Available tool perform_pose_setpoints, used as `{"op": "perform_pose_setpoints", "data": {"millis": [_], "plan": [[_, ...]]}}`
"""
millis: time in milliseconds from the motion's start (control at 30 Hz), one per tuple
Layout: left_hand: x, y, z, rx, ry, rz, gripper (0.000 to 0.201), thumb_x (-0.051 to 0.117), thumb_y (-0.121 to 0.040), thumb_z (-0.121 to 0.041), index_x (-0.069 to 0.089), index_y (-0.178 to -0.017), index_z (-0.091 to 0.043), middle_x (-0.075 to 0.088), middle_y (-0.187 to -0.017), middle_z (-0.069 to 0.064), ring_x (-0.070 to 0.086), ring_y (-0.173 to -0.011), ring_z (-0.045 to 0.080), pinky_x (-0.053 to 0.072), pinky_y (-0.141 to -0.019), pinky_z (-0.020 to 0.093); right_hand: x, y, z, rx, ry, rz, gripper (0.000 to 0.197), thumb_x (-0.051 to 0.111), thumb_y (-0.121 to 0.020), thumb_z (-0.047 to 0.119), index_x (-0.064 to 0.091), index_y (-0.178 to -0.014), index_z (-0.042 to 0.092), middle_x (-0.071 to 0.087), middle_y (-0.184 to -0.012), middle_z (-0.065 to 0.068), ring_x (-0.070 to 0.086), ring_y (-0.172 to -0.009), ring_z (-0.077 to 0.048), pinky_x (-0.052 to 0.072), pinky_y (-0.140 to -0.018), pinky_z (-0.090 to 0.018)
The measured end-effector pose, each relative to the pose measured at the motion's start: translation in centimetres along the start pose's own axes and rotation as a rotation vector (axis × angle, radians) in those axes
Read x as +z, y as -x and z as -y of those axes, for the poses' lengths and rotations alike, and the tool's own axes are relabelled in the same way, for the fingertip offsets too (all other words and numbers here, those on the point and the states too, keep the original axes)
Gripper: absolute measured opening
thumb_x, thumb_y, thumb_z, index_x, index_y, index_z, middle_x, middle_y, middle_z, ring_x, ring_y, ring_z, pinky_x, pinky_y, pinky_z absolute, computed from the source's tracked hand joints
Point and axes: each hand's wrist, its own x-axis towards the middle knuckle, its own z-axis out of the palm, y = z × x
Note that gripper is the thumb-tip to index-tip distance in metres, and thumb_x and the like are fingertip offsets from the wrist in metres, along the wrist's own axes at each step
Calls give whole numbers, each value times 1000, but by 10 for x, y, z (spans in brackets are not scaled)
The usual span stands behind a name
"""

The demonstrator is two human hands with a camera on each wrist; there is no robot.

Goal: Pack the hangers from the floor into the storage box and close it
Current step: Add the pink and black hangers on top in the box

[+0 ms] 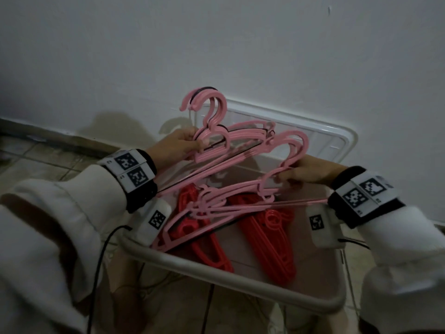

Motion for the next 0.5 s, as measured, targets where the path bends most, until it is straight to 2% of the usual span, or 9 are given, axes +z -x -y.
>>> {"op": "perform_pose_setpoints", "data": {"millis": [100, 200, 300, 400, 500], "plan": [[3, -1, -5, 8, -12, -26, 21, 51, -93, -7, 50, -74, -17, 53, -59, -6, 46, -43, -4, 38, -47, 8, -11, 16, -7, 43, -193, -6, 32, 51, -87, -5, 47, -59, 10, 35, -45, 2, 33, -39, -8, 30, -43, -21], [5, 0, -11, 29, 21, -34, 20, 51, -92, -4, 50, -76, -15, 53, -61, -3, 48, -41, -5, 38, -44, 7, -15, 30, -15, 145, -351, -42, 30, 48, -91, 2, 42, -63, 13, 30, -50, -1, 30, -45, -14, 28, -48, -27], [4, 3, -13, 47, 21, -38, 22, 50, -93, -4, 48, -74, -15, 48, -65, 2, 47, -40, -5, 38, -42, 7, -13, 44, -20, 260, -421, -66, 20, 44, -95, 13, 49, -76, 8, 44, -61, -7, 43, -52, -18, 37, -56, -30], [4, 5, -13, 59, 20, -57, 23, 50, -93, -3, 46, -72, -14, 47, -64, 3, 47, -38, -5, 36, -41, 7, -7, 54, -22, 276, -499, -55, 17, 48, -93, 11, 60, -88, 1, 64, -73, -9, 59, -61, -16, 47, -67, -28], [4, 5, -15, 72, 12, -57, 25, 48, -93, -2, 45, -72, -14, 45, -63, 5, 47, -36, -4, 36, -39, 7, 9, 50, -19, 260, -663, -60, 14, 52, -91, 8, 64, -92, 1, 71, -69, -5, 67, -57, -10, 54, -60, -23]]}}
